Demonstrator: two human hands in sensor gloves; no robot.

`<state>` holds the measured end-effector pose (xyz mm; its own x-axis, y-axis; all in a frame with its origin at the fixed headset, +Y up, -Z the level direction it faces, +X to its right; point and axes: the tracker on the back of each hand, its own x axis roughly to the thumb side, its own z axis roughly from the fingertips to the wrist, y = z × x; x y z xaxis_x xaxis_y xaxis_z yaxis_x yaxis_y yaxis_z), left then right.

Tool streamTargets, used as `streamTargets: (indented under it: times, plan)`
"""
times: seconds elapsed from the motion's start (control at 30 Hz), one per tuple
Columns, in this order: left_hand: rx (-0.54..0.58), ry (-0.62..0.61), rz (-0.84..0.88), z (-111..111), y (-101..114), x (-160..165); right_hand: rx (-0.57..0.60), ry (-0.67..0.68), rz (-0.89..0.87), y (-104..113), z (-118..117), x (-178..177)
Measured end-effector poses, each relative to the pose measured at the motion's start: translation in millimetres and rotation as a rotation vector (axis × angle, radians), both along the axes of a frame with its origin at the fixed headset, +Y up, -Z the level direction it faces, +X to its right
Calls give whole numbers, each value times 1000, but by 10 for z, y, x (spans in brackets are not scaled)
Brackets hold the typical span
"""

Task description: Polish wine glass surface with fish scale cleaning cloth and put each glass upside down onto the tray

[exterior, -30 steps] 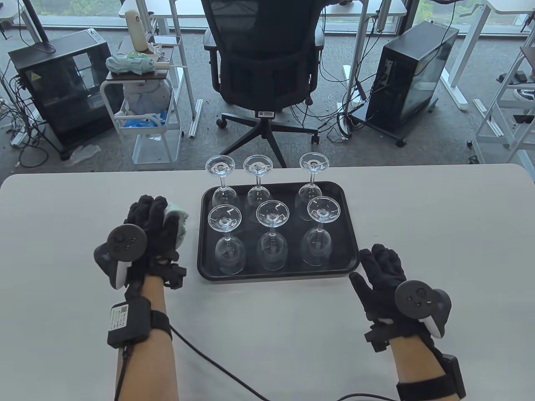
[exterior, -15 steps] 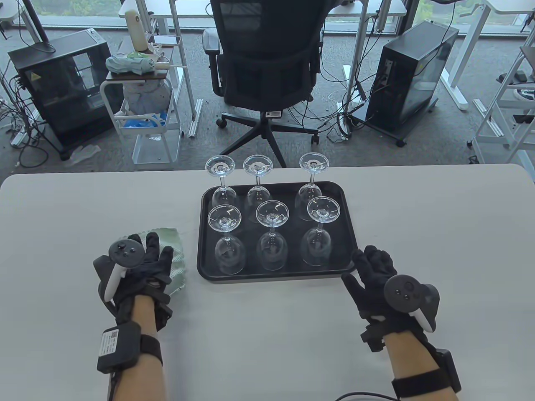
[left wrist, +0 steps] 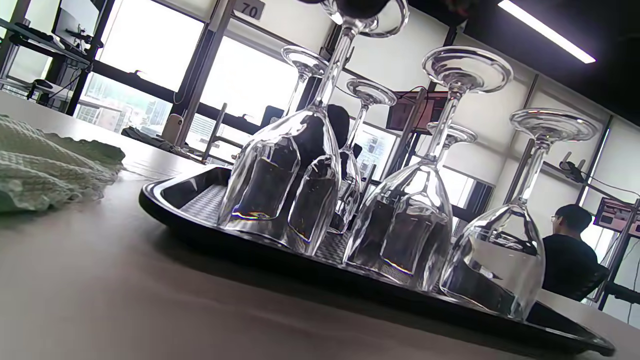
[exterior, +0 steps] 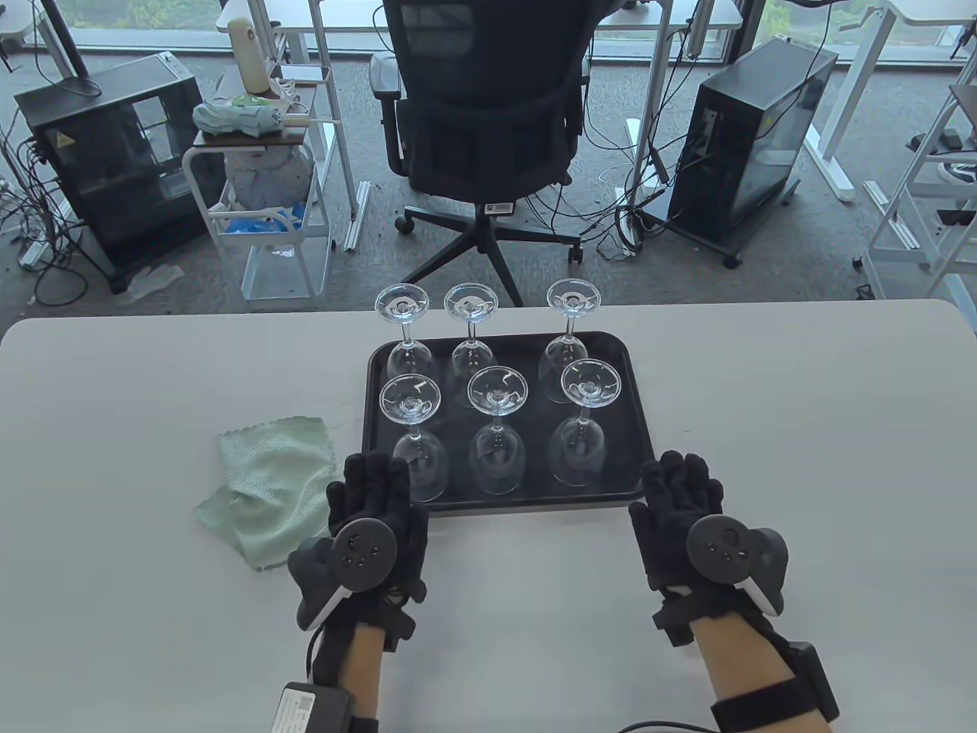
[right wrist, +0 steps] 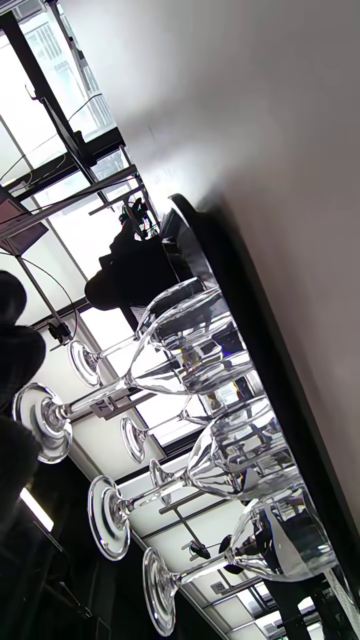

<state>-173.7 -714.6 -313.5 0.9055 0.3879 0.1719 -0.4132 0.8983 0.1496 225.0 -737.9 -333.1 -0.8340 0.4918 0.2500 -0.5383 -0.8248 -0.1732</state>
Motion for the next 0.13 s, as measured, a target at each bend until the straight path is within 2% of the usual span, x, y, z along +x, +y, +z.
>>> streamTargets:
  times: [0.13]
  plan:
    - [-15,-28,-23,-37,-55,88,-12,-1,-31,3,-16,8]
